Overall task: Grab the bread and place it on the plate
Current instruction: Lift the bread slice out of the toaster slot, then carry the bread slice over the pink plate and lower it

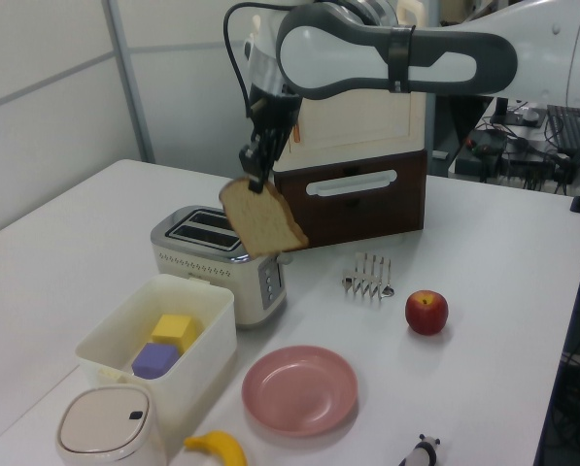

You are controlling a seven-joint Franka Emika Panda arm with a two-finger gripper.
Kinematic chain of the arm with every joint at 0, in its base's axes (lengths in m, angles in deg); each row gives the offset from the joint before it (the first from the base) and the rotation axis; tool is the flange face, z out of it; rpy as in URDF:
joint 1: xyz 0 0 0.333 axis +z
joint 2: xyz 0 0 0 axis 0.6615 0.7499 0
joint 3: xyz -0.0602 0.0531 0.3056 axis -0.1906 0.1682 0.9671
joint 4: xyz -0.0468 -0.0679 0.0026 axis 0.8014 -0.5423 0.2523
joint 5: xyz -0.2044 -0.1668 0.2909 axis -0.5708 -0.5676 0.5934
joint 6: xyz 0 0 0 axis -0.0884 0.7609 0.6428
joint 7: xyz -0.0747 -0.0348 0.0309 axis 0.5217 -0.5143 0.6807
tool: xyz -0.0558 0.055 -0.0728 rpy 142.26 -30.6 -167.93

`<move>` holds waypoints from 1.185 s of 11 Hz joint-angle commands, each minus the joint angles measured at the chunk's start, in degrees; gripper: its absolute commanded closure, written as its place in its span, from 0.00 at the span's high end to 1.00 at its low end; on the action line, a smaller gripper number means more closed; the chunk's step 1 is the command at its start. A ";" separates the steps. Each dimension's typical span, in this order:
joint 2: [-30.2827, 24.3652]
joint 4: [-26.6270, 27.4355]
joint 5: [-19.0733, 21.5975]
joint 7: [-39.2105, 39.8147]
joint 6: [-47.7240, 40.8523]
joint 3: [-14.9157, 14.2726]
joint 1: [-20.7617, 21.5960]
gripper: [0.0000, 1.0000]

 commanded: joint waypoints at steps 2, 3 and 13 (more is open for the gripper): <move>-0.53 10.78 -5.20 2.75 1.77 -3.43 10.77 0.00; -0.35 12.96 -6.35 2.14 3.44 -3.52 12.70 0.00; 1.15 23.00 -26.05 -7.89 8.55 -3.35 18.17 1.00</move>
